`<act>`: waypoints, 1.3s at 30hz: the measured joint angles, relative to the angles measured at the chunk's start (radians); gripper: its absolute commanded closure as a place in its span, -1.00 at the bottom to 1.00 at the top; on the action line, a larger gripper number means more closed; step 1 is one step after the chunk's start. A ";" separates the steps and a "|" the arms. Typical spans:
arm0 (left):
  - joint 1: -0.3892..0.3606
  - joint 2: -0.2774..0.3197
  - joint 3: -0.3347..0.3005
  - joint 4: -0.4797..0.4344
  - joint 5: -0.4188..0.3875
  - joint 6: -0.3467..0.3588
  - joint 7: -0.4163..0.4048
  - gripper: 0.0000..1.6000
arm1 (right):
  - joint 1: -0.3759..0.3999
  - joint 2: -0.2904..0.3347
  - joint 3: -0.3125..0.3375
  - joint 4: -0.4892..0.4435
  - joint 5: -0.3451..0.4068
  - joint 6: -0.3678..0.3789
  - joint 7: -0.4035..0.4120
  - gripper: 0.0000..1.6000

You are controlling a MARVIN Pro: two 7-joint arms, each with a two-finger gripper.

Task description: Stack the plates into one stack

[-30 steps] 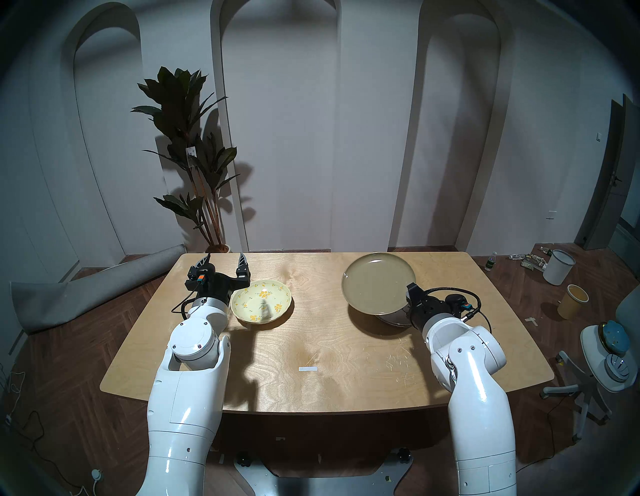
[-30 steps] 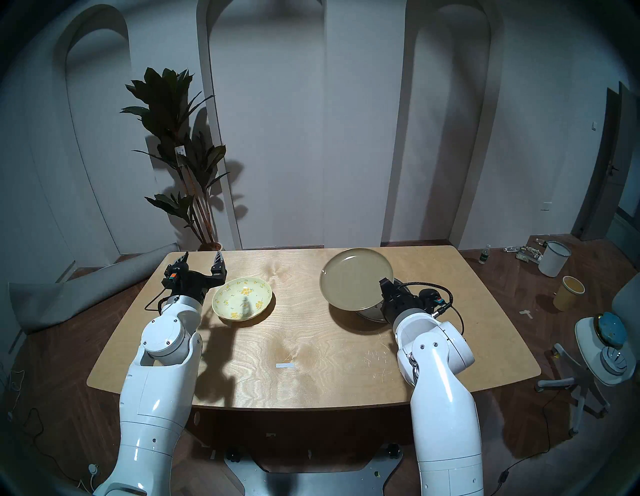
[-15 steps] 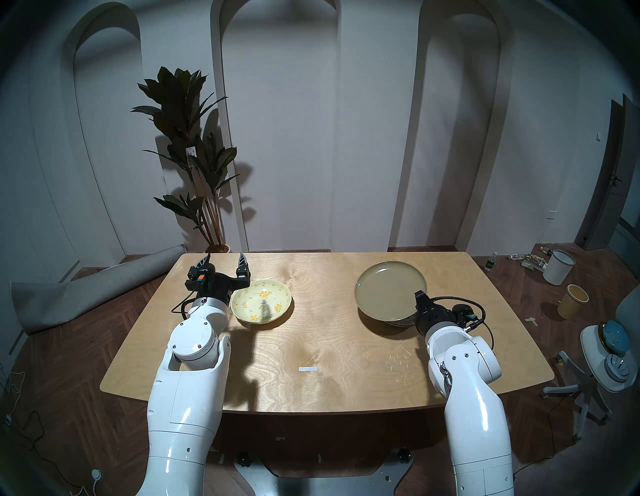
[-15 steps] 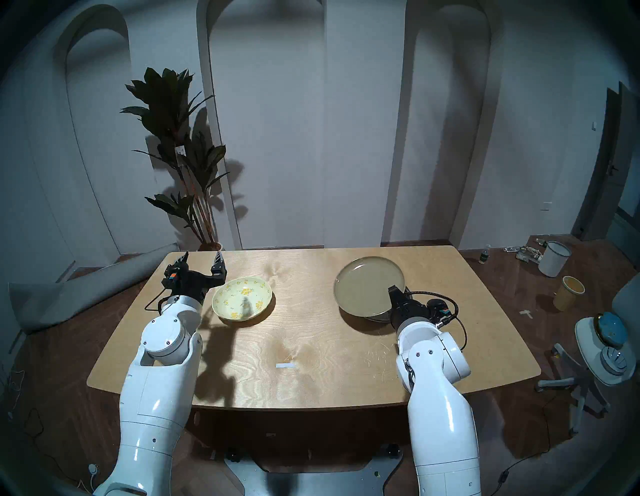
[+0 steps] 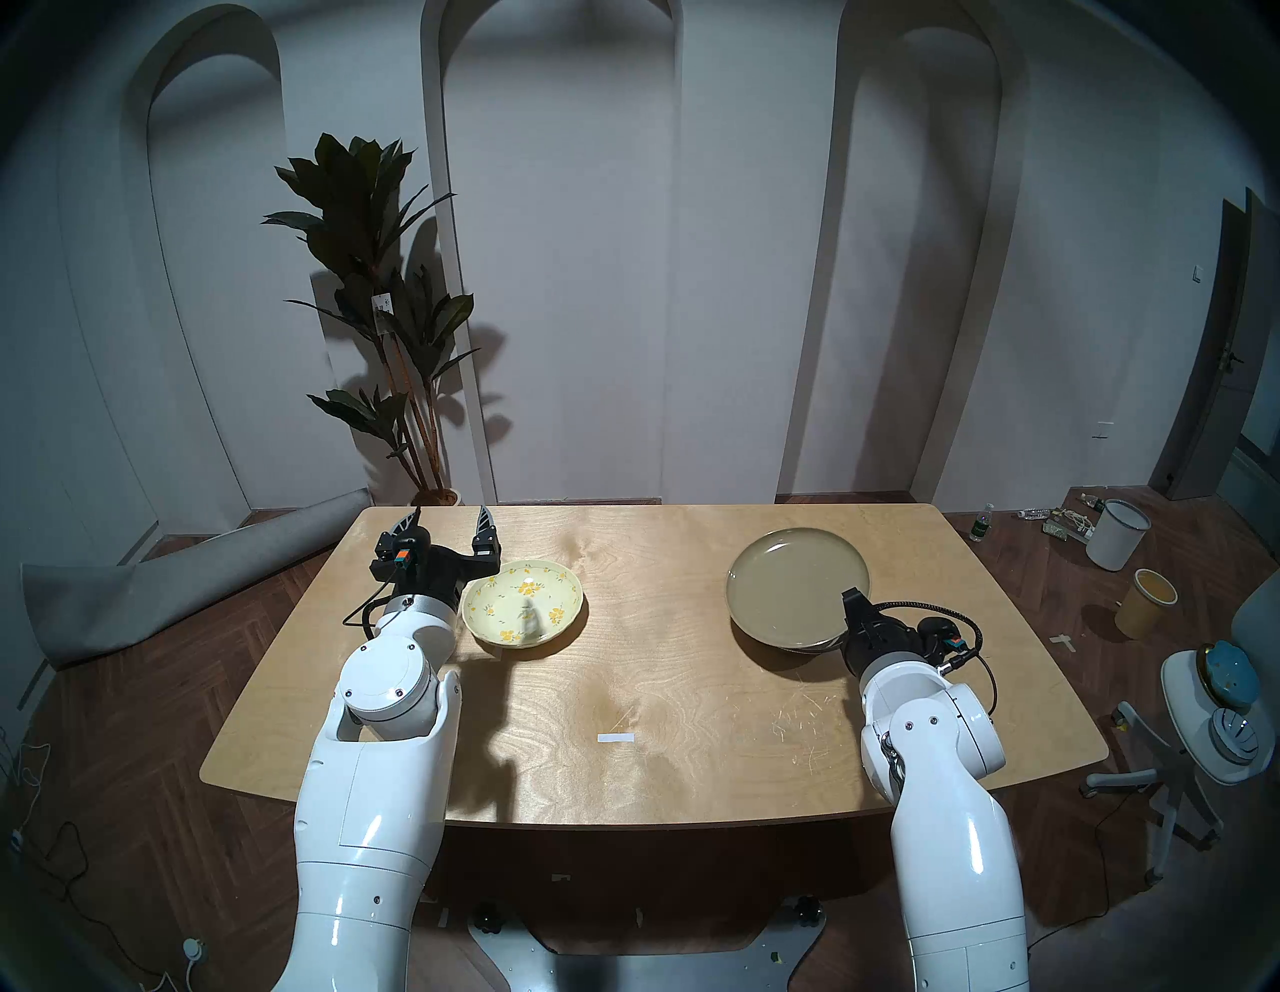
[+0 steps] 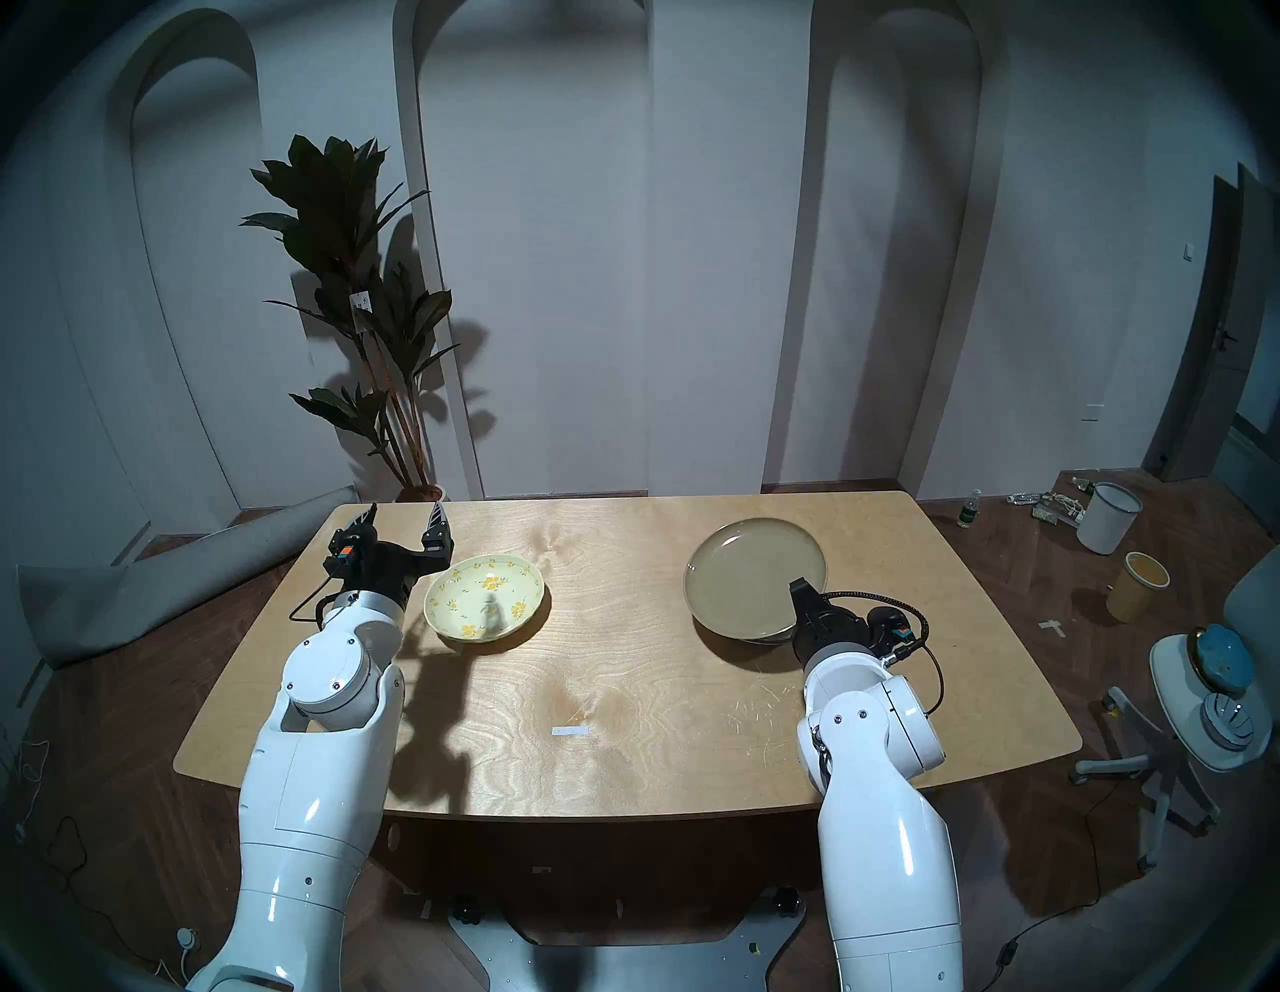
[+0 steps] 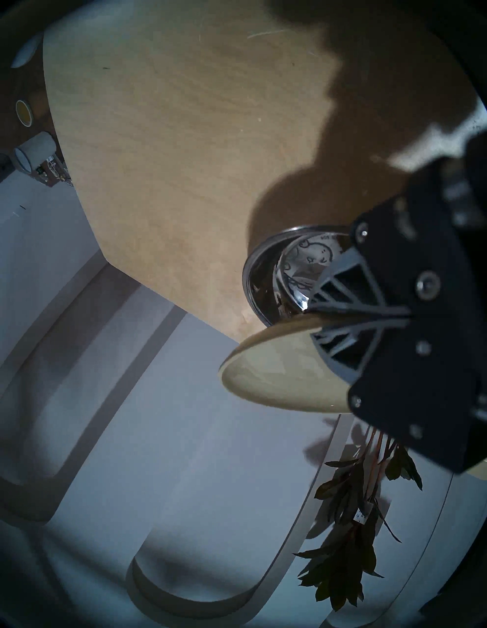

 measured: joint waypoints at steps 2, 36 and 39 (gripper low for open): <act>0.000 0.000 0.000 0.000 0.000 0.000 0.000 -1.00 | -0.005 0.000 0.004 0.001 -0.001 -0.005 0.002 1.00; 0.000 0.000 0.000 0.000 0.000 0.000 0.001 -1.00 | 0.031 0.020 0.012 0.125 -0.017 -0.052 0.056 1.00; 0.000 0.000 0.000 0.000 0.000 0.000 0.001 -1.00 | 0.030 0.019 0.017 0.124 -0.012 -0.052 0.046 1.00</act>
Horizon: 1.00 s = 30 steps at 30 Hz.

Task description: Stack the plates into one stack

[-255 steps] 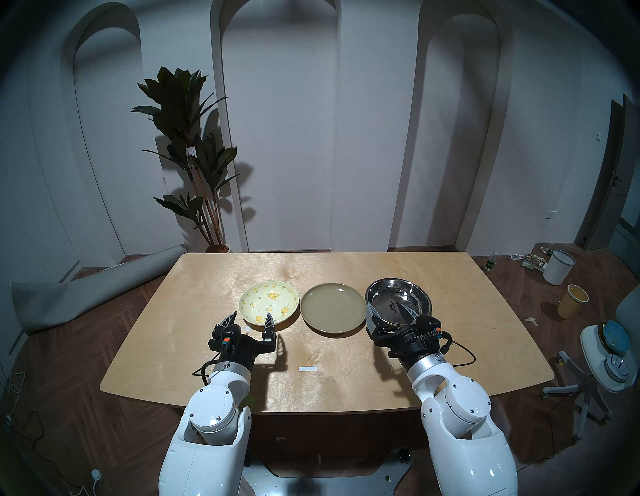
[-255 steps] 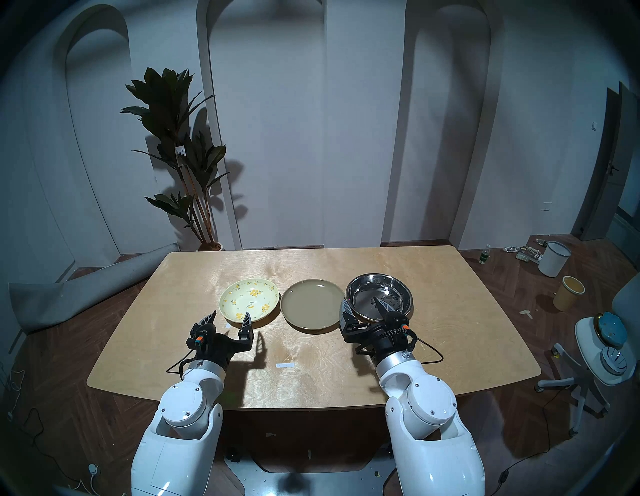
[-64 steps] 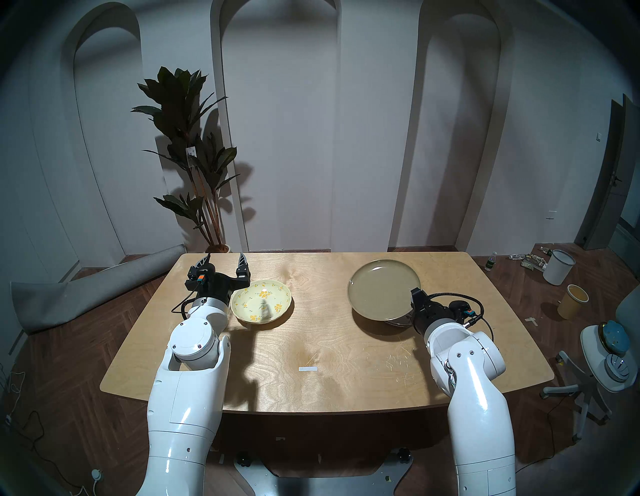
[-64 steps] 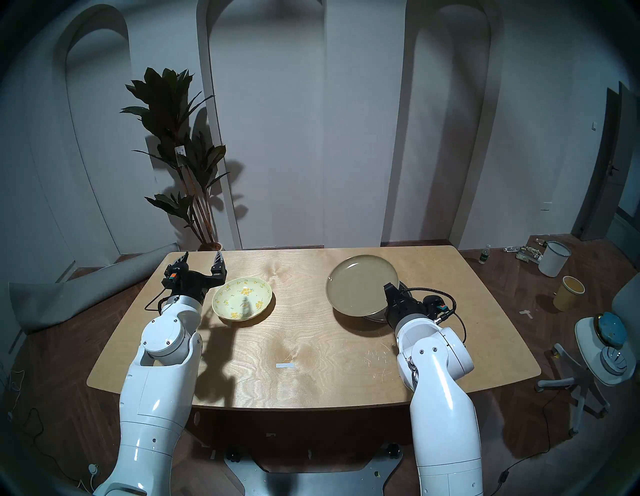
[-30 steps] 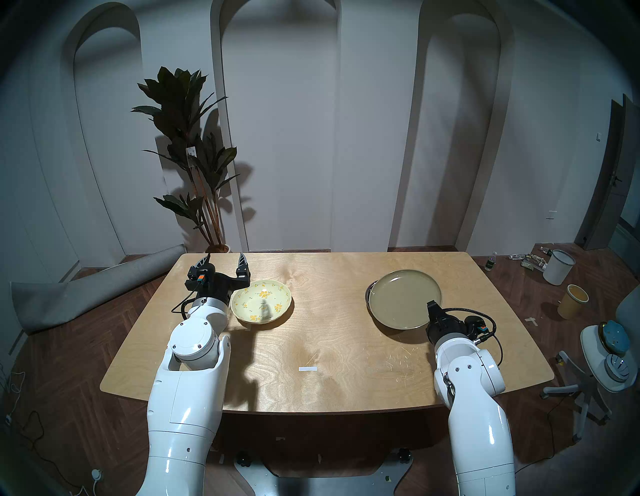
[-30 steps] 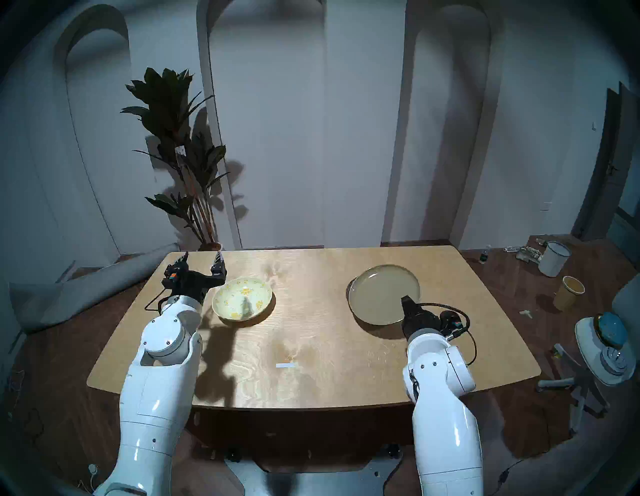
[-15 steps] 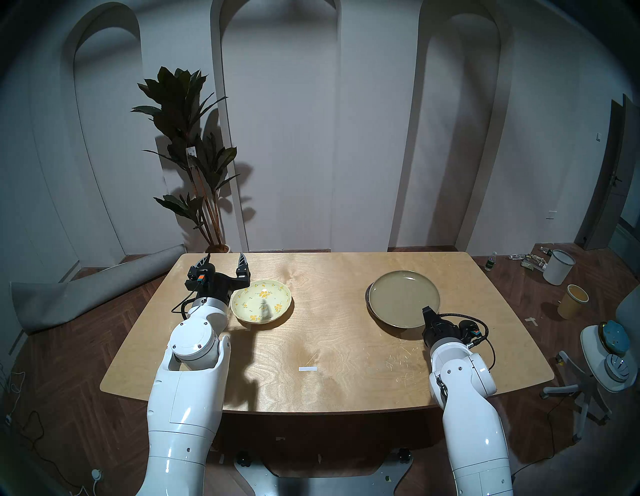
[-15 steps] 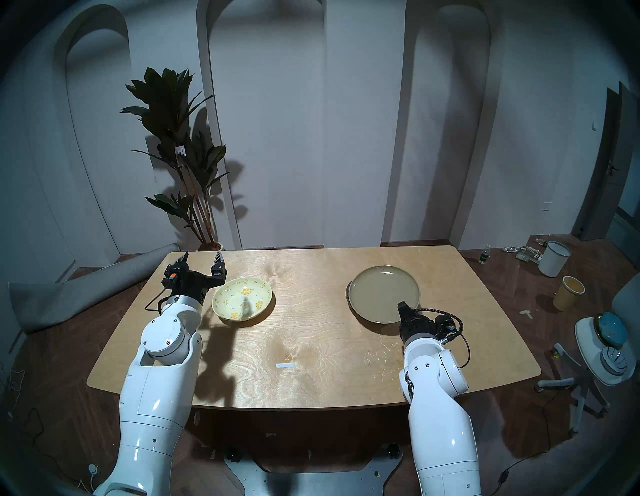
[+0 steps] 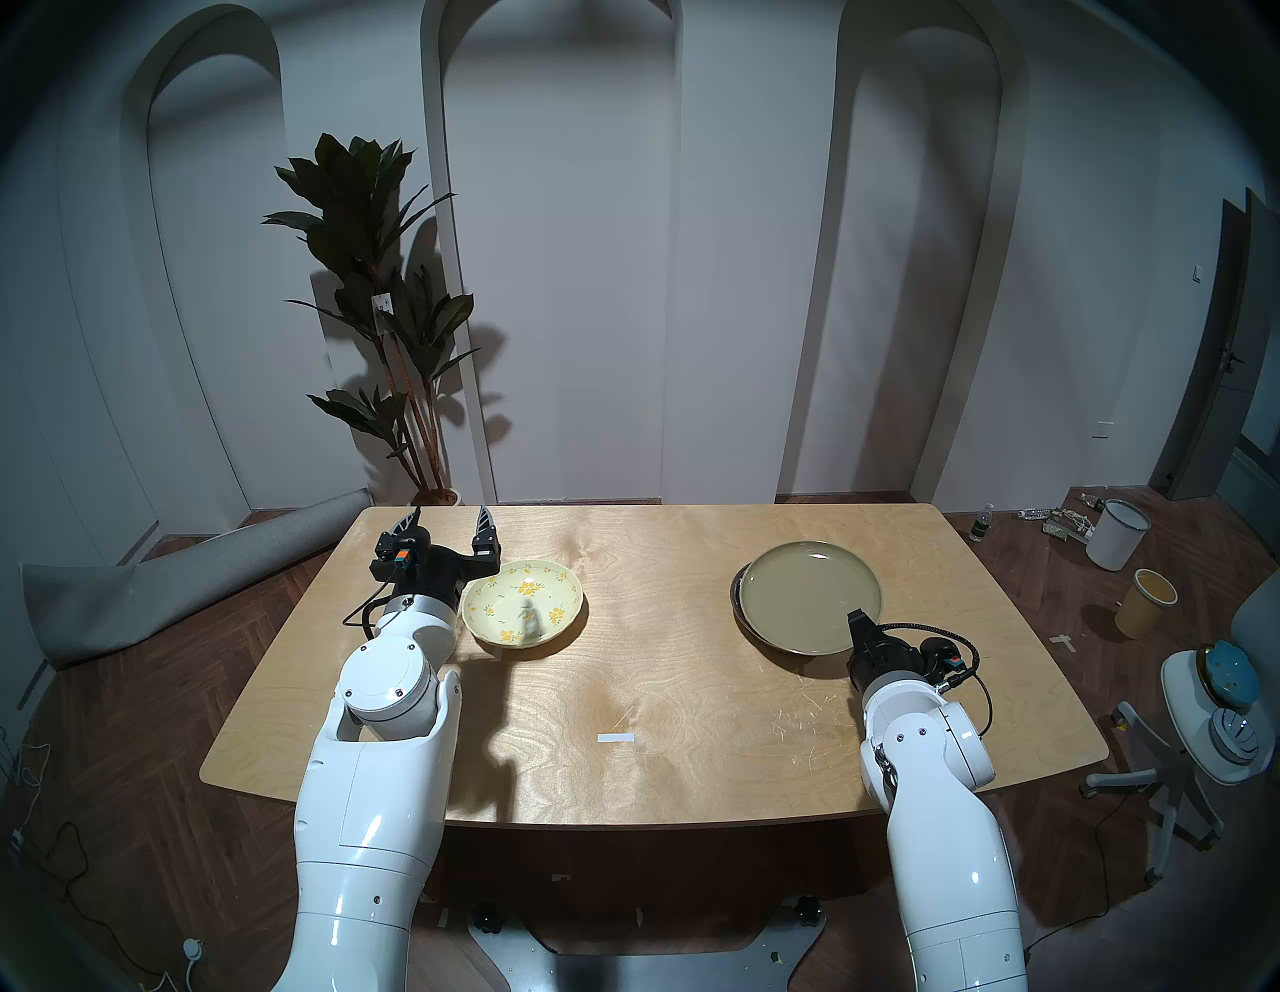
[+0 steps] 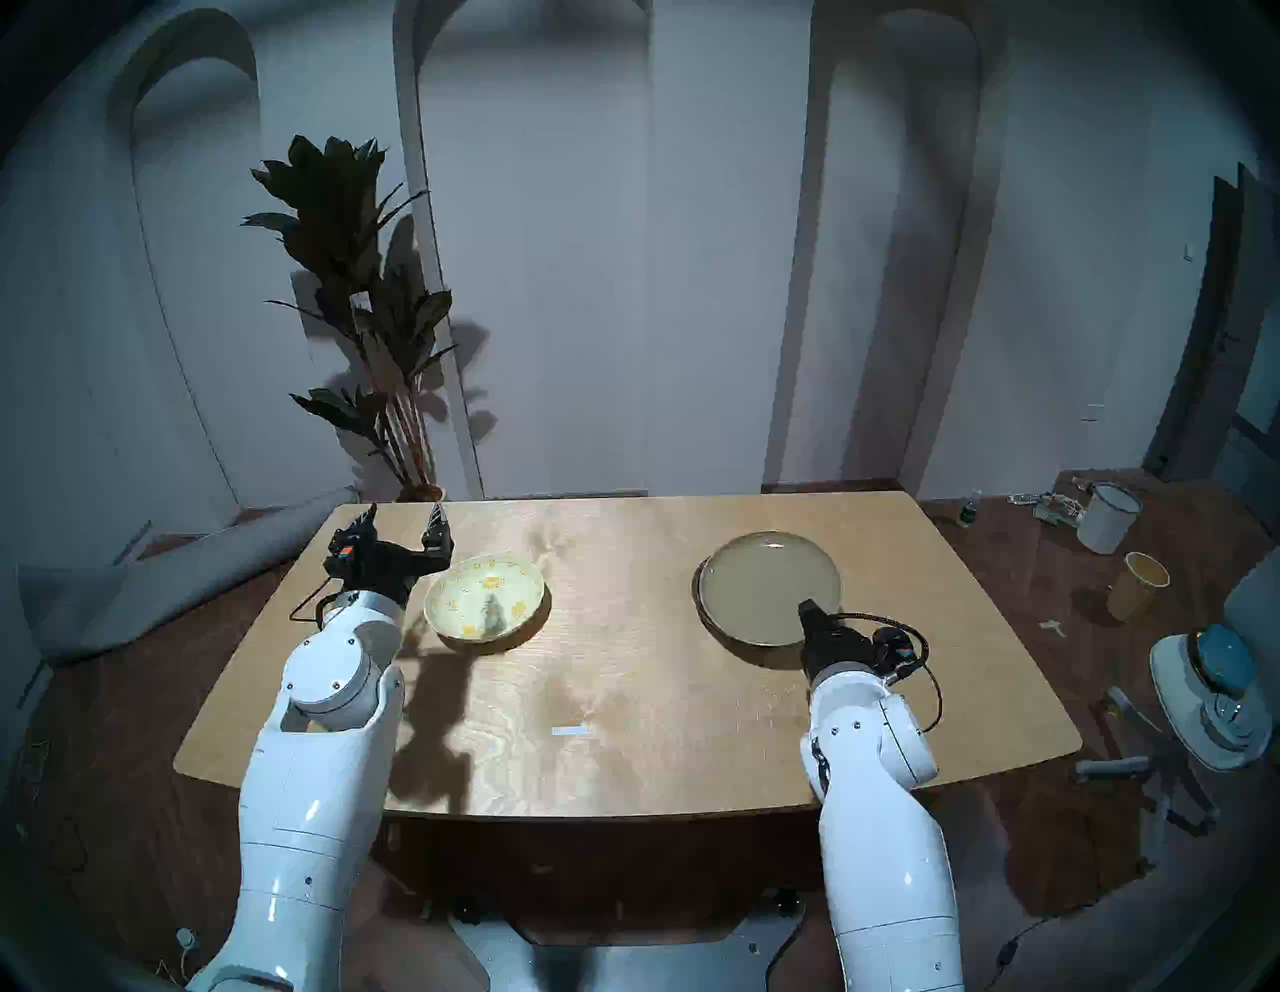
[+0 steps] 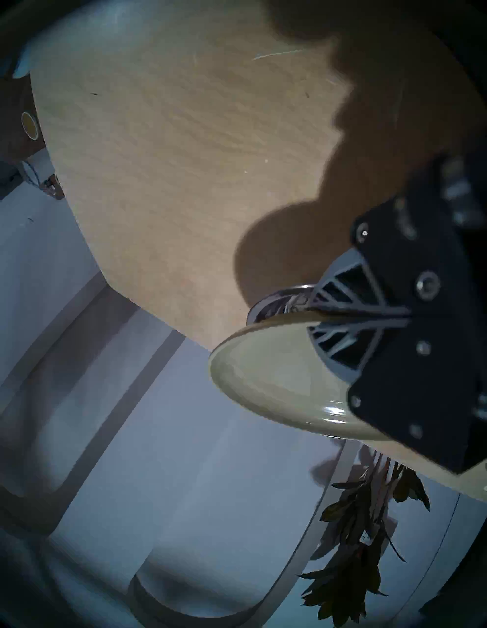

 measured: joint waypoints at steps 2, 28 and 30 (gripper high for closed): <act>0.000 0.000 0.000 0.000 0.000 0.000 0.000 -1.00 | 0.000 -0.001 0.001 0.001 0.003 0.000 -0.006 1.00; 0.000 0.000 0.000 0.000 0.000 0.000 0.000 -1.00 | 0.021 0.017 -0.023 0.028 -0.002 0.004 -0.017 -1.00; 0.000 0.000 0.000 0.000 0.000 0.000 0.000 -1.00 | 0.021 0.019 -0.026 0.023 -0.005 0.006 -0.019 -1.00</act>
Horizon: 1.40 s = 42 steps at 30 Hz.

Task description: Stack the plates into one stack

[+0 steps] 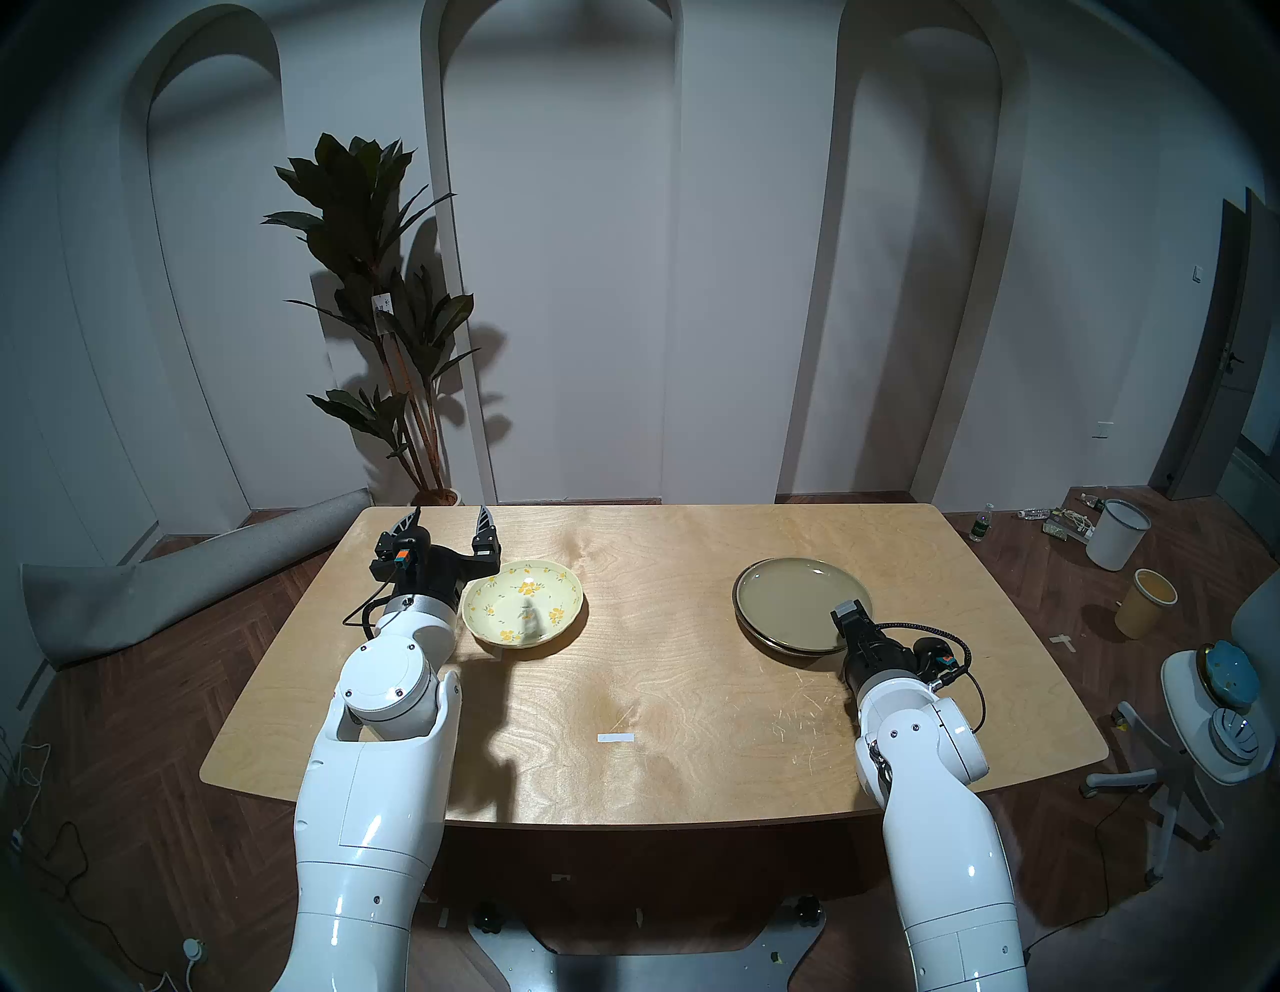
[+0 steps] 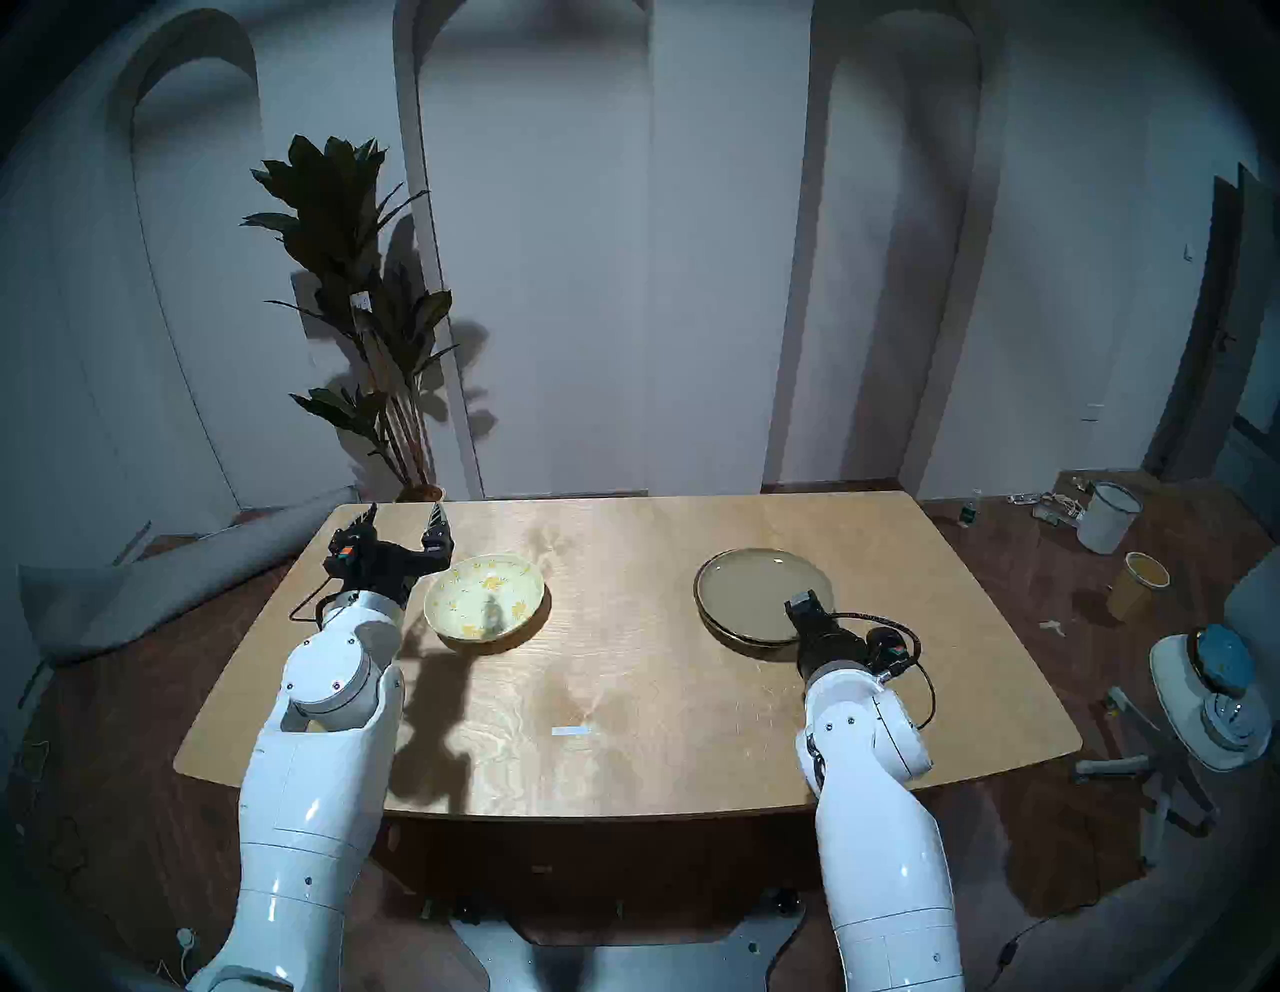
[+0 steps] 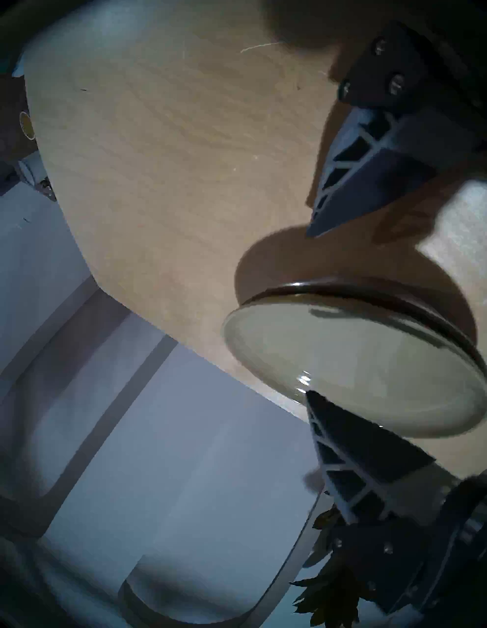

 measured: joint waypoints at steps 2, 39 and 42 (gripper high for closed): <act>0.000 0.000 0.000 0.000 0.000 0.000 0.000 -1.00 | 0.000 0.002 -0.003 -0.008 -0.001 0.005 -0.001 -1.00; 0.001 0.010 -0.008 0.000 -0.018 0.001 -0.018 -1.00 | -0.047 0.193 -0.044 -0.442 -0.285 0.293 -0.161 -1.00; 0.002 0.016 -0.003 0.000 -0.019 0.001 -0.030 -1.00 | -0.074 0.228 -0.001 -0.464 -0.366 0.282 -0.157 -1.00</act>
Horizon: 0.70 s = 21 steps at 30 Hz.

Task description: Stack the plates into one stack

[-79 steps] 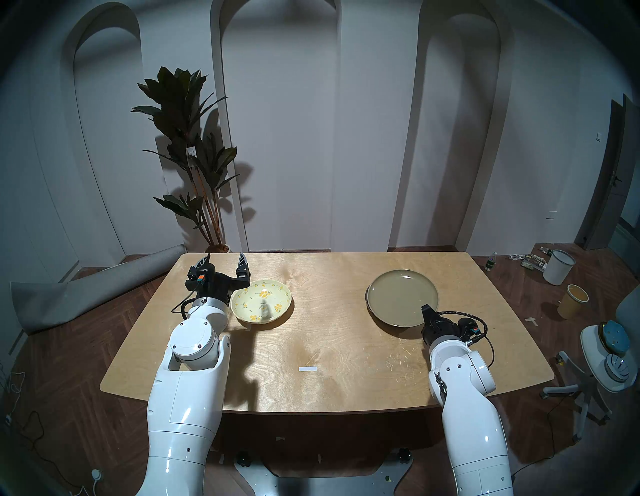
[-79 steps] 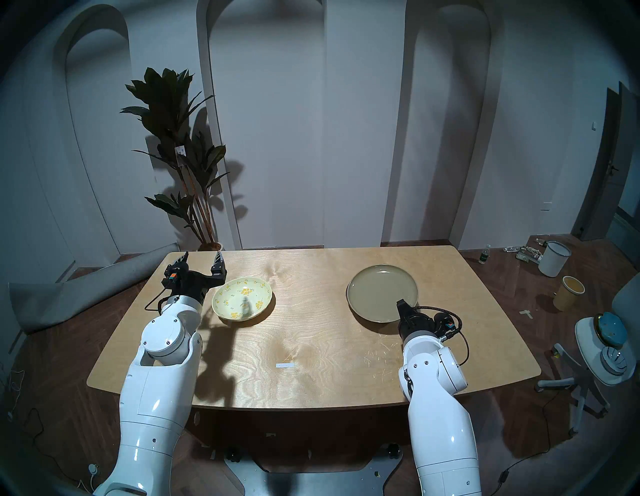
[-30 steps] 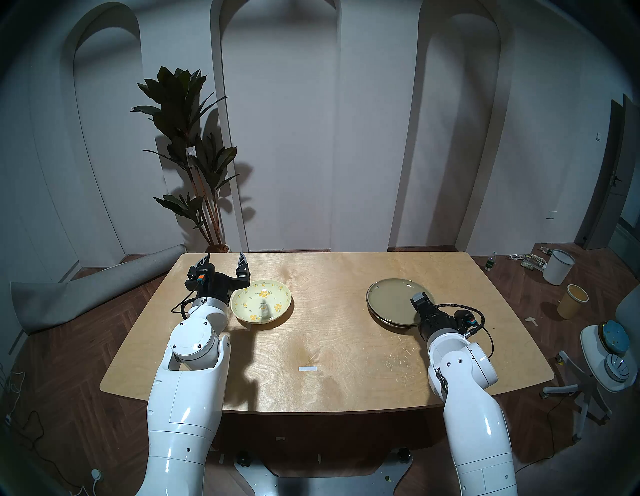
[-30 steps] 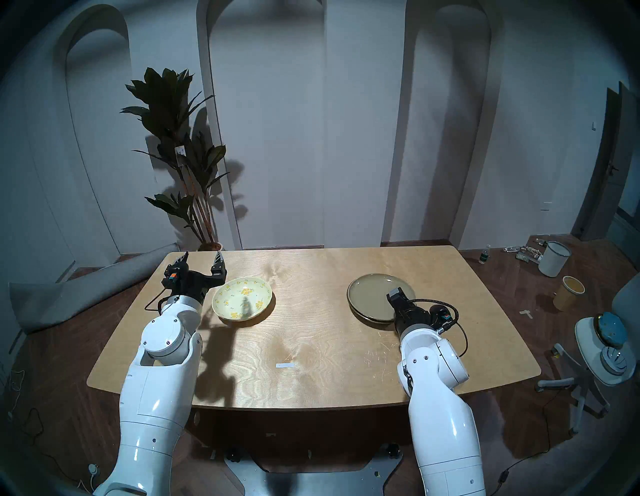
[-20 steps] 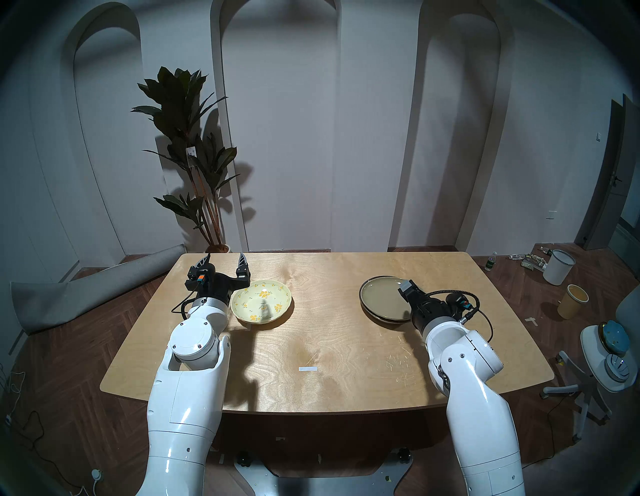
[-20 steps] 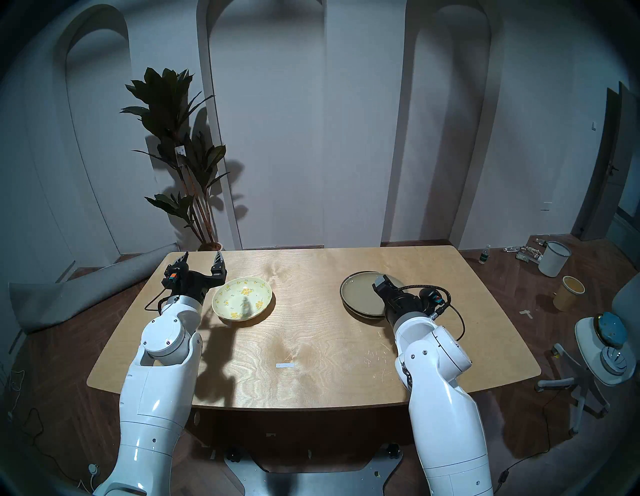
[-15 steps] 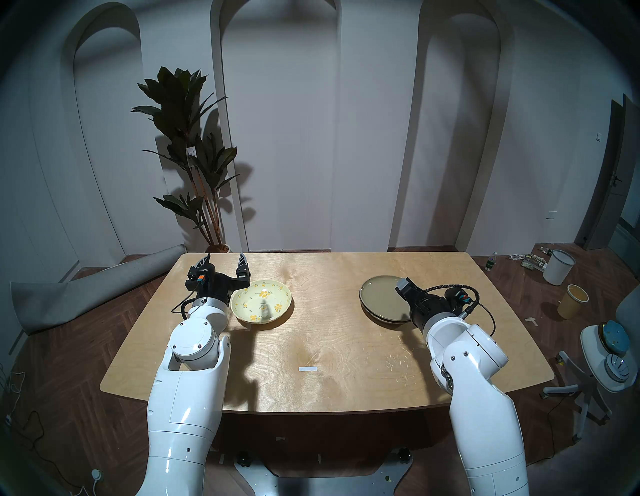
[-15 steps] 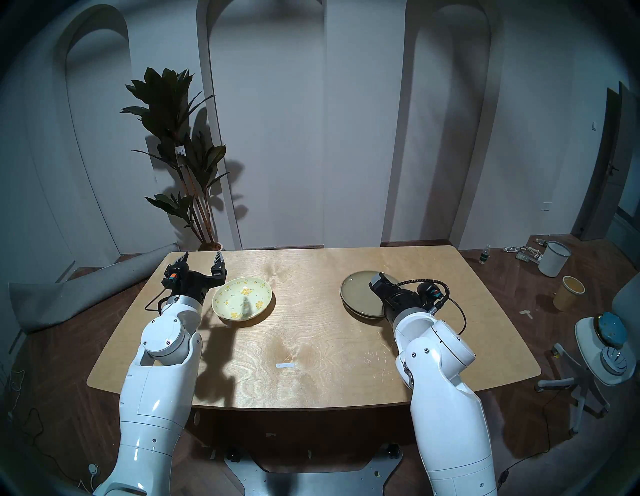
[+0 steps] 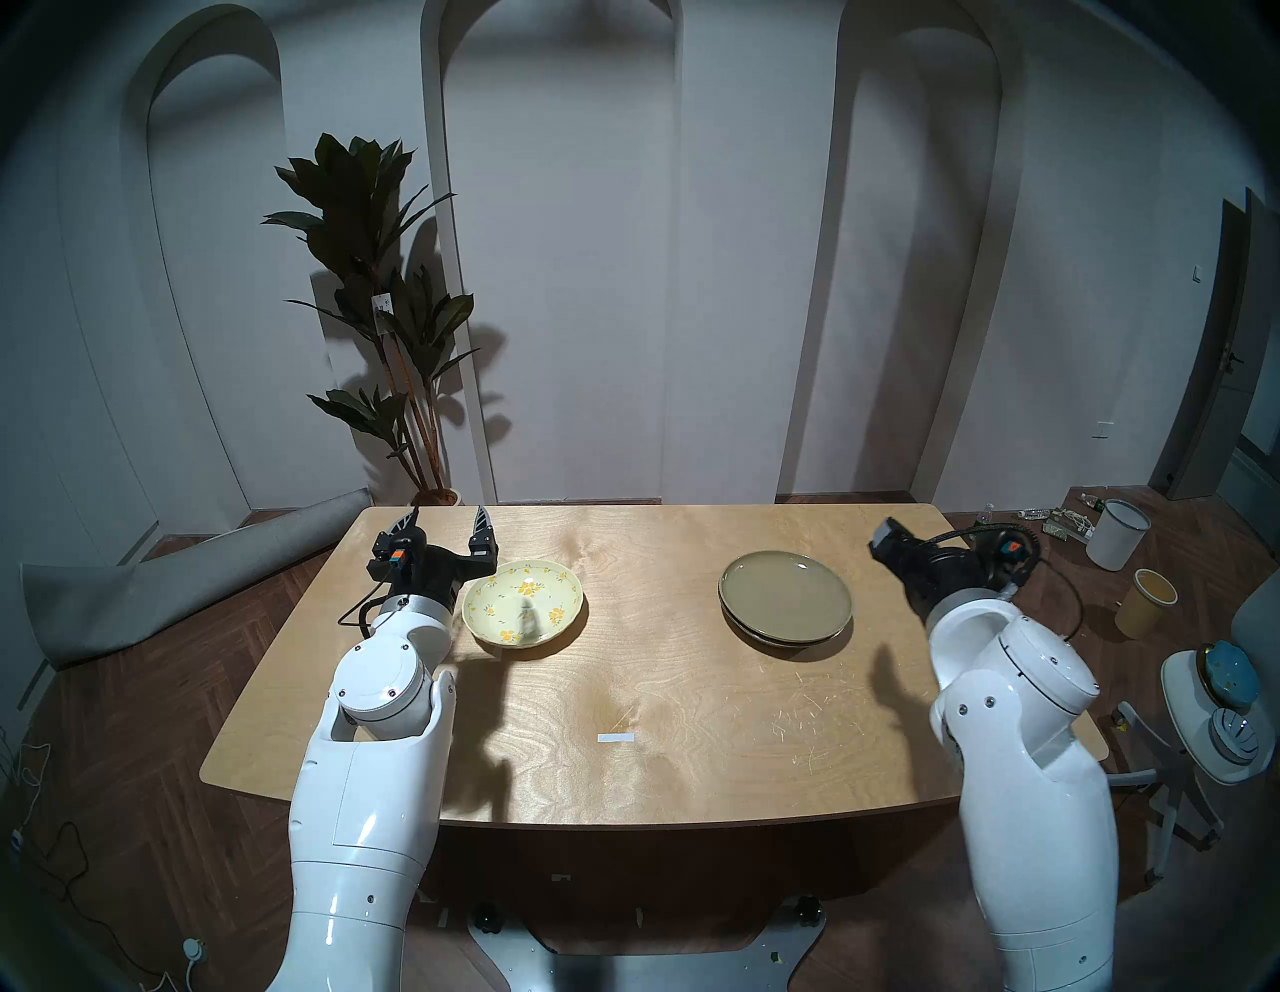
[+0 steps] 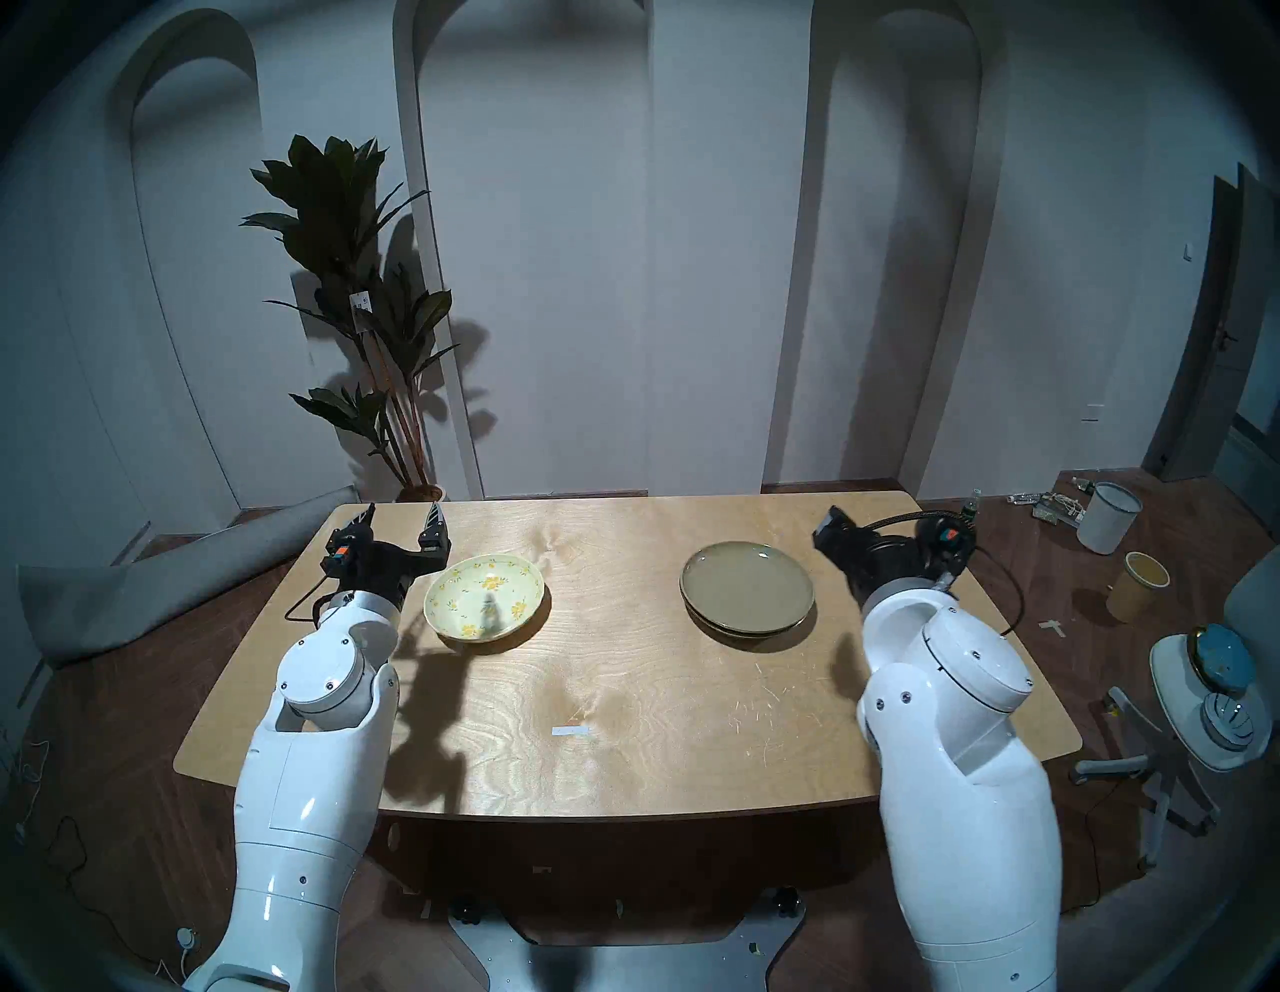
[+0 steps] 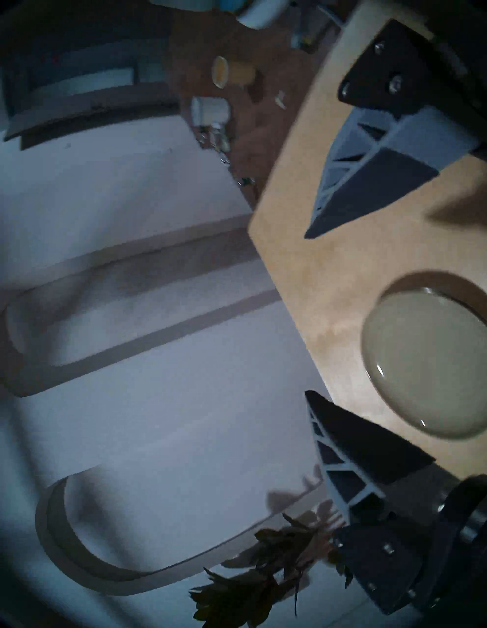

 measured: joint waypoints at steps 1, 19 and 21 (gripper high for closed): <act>0.000 0.001 0.002 0.000 0.000 0.000 -0.003 -1.00 | -0.009 0.008 0.010 -0.003 -0.021 -0.004 0.003 -1.00; 0.038 0.003 0.039 -0.015 -0.001 -0.012 -0.031 -1.00 | -0.129 0.171 0.172 0.203 -0.280 -0.226 0.160 -1.00; 0.046 -0.001 0.043 -0.019 0.000 -0.016 -0.031 -1.00 | -0.116 0.188 0.183 0.253 -0.280 -0.260 0.194 -1.00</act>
